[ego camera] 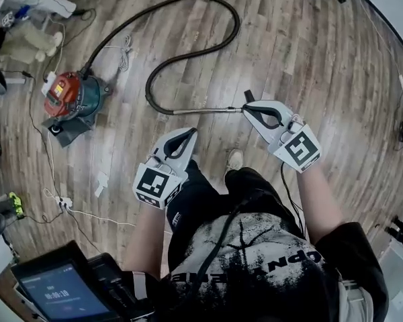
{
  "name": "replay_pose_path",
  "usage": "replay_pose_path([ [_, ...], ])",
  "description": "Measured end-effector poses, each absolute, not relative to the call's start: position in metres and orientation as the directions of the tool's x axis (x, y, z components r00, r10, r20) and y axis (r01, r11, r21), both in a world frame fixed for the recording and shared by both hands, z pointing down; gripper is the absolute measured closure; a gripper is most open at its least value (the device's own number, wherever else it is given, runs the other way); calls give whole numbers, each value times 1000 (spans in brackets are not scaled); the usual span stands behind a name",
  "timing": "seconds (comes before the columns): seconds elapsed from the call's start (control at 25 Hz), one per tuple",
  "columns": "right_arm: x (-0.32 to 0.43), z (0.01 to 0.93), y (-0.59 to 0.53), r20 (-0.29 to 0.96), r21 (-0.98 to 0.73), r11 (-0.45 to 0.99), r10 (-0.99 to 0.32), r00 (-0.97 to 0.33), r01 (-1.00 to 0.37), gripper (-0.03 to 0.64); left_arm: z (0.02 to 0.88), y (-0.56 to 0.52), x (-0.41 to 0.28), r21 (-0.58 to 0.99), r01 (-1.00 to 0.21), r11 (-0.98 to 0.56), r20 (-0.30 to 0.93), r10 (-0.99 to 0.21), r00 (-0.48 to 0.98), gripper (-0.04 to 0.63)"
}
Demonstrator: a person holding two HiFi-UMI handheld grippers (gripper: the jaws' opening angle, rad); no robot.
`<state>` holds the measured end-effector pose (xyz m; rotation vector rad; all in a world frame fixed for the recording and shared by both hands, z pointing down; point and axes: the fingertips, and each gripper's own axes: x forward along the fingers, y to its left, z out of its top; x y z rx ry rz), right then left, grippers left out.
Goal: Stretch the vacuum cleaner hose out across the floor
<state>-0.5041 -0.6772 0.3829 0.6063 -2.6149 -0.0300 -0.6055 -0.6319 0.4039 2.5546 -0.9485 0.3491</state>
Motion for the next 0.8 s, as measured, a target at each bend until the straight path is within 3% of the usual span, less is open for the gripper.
replay_pose_path([
  [0.28,-499,438,-689,437,77,902,-414,-799,-425,610,448,-676,-596,287,-632,-720,369,-526,766,594],
  [0.48,-496,512,-695,466,80,886,-438,-768,-457,609,527,-700,-585,300,-600,-742,360,-494,791,594],
  [0.68,-511,648,-700,528,84,884,-431,-732,-460,580,638,-716,-584,249,-521,-816,389,-409,826,594],
  [0.8,-532,763,-706,611,71,913,-359,-706,-403,524,710,-728,-591,225,-491,-841,391,-384,836,594],
])
